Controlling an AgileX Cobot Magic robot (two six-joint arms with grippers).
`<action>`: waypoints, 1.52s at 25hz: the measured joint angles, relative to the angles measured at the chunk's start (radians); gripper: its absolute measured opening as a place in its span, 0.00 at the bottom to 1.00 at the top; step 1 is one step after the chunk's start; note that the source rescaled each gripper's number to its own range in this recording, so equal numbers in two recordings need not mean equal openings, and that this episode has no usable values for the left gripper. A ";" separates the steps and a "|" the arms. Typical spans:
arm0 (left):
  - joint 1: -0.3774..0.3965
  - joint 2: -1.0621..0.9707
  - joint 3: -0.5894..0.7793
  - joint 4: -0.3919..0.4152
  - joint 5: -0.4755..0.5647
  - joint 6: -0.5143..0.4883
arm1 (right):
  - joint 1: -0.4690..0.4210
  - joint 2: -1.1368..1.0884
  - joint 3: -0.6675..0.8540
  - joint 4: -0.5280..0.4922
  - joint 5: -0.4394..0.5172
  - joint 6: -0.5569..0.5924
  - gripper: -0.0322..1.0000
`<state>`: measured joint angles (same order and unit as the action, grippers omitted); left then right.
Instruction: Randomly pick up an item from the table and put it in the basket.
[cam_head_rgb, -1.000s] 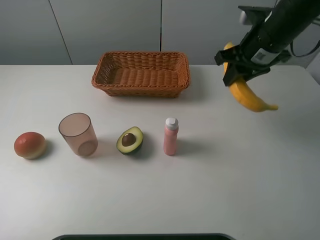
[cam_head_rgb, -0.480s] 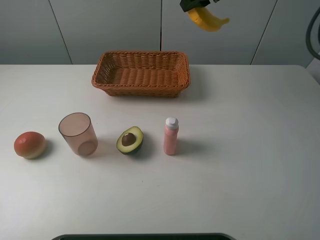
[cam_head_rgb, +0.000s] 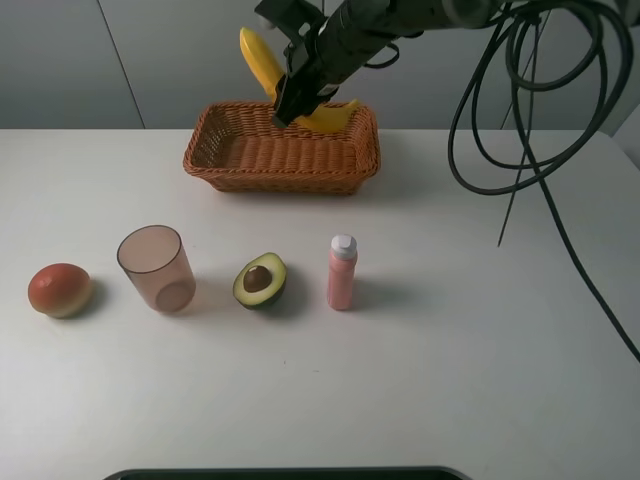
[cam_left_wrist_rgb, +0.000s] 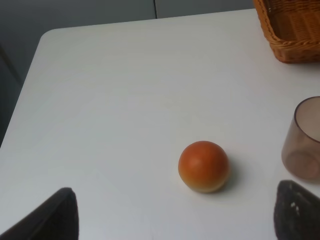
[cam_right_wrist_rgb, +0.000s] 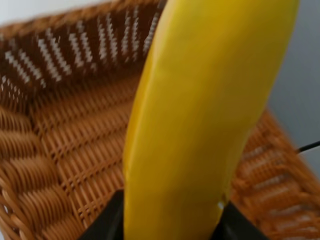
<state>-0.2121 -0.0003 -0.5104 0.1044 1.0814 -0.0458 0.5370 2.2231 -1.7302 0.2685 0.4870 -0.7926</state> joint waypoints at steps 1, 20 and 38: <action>0.000 0.000 0.000 0.000 0.000 0.000 | 0.000 0.027 0.000 0.000 0.000 0.000 0.05; 0.000 0.000 0.000 0.000 0.000 0.000 | 0.000 0.079 -0.015 0.006 -0.005 0.011 0.86; 0.000 0.000 0.000 0.000 0.000 0.000 | -0.128 -0.337 -0.068 -0.144 0.262 0.365 1.00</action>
<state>-0.2121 -0.0003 -0.5104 0.1044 1.0814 -0.0458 0.4087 1.8863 -1.7981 0.1243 0.7489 -0.4277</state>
